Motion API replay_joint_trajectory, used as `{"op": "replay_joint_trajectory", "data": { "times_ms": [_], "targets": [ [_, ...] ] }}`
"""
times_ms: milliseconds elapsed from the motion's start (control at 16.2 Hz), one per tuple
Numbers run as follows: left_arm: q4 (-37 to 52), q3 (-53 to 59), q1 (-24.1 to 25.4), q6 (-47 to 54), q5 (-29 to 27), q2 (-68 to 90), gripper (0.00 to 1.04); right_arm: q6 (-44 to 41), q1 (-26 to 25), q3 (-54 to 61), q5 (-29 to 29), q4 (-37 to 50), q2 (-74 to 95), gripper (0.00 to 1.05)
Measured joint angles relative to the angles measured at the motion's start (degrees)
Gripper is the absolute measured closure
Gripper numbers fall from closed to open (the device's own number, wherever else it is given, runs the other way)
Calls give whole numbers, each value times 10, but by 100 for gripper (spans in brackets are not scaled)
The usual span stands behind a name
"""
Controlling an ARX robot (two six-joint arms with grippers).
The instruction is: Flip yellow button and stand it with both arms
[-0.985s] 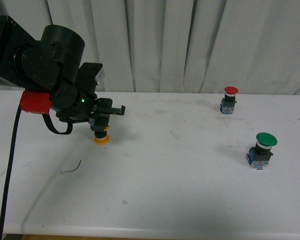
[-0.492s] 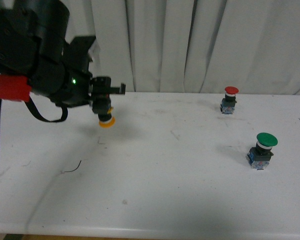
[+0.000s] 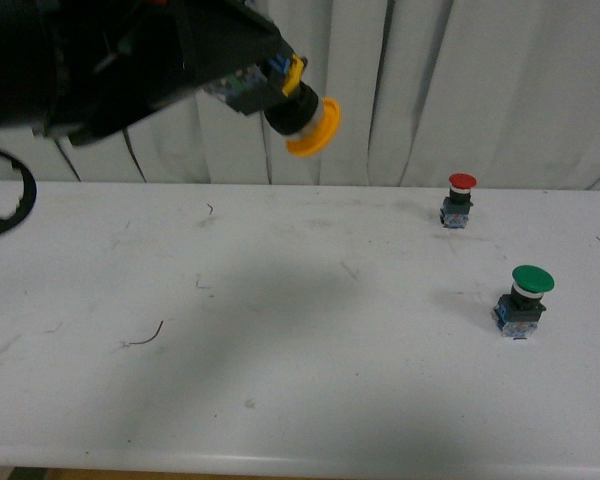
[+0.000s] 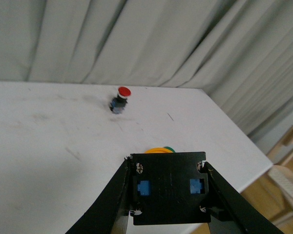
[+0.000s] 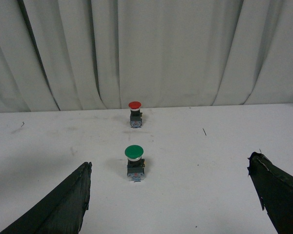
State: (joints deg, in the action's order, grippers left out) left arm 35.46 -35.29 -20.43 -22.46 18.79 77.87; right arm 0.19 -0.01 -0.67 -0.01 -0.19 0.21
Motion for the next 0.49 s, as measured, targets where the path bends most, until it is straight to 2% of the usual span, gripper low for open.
{"op": "replay_joint_trajectory", "data": {
  "times_ms": [123, 308, 431, 492],
  "targets": [
    [96, 52, 13, -81, 43, 20, 69, 0, 0, 0, 0, 0, 0, 6],
    [262, 59, 37, -219, 89, 84, 69, 0, 0, 0, 0, 0, 0, 6],
    [371, 59, 28, -303, 103, 133, 69, 0, 0, 0, 0, 0, 0, 6],
    [384, 59, 18, -331, 104, 145, 69, 0, 0, 0, 0, 0, 0, 6]
  ]
}}
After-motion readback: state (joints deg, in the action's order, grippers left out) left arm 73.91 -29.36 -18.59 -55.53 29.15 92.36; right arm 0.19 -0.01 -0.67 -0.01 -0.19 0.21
